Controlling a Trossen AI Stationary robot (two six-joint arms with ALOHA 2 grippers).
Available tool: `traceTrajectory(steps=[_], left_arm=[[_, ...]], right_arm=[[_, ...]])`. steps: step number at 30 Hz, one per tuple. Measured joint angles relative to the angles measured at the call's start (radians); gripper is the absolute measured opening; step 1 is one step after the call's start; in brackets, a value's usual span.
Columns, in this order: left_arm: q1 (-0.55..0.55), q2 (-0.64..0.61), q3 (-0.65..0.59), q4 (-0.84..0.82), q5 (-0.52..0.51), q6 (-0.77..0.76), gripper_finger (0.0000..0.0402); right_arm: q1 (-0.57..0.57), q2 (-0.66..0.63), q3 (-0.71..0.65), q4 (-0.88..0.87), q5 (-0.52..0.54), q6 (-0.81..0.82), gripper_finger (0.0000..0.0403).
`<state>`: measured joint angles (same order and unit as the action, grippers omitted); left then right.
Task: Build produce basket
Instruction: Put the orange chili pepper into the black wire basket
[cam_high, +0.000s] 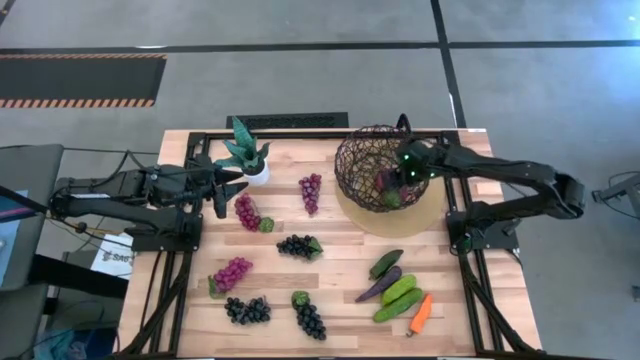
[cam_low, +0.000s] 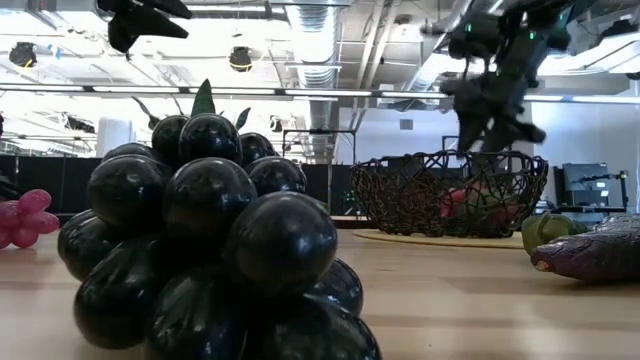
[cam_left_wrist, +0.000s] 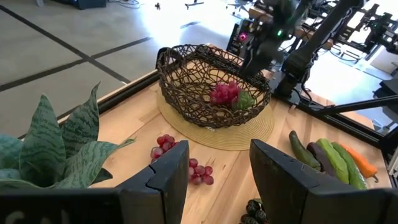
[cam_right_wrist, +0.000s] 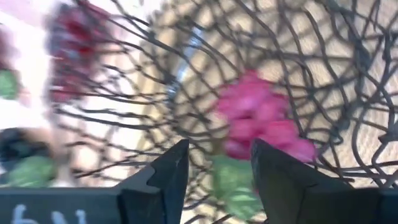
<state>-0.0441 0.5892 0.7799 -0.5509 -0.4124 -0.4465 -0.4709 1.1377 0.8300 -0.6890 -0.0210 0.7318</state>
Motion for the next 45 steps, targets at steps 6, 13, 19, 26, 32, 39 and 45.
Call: traceTrajectory(steps=[6, 13, 19, 26, 32, 39, 45], left_arm=[[0.0, 0.0, 0.0, 0.0, 0.0, 0.0, 0.0155], [0.0, 0.0, 0.0, -0.001, 0.0, 0.0, 0.0155], [0.0, 0.0, 0.0, -0.001, 0.001, 0.008, 0.0155], [0.0, 0.0, 0.0, -0.006, 0.001, 0.008, 0.0155], [0.0, 0.0, 0.0, -0.022, 0.004, 0.008, 0.0155], [0.0, 0.0, 0.0, -0.021, 0.023, 0.021, 0.0155], [0.0, 0.0, 0.0, -0.019, 0.024, 0.019, 0.0155]], right_arm=[[0.038, -0.05, 0.172, -0.102, -0.101, -0.007, 0.0196], [0.194, -0.059, 0.387, -0.312, -0.112, 0.066, 0.0184], [0.388, -0.057, 0.457, -0.373, -0.111, 0.286, 0.0182], [0.695, -0.009, 0.457, -0.657, -0.105, 0.795, 0.0182], [0.989, 0.1, 0.457, -0.683, -0.016, 1.244, 0.018], [1.248, 0.301, 0.457, -0.589, 0.014, 1.692, 0.0182], [1.246, 0.436, 0.458, -0.436, -0.024, 1.698, 0.0178]])
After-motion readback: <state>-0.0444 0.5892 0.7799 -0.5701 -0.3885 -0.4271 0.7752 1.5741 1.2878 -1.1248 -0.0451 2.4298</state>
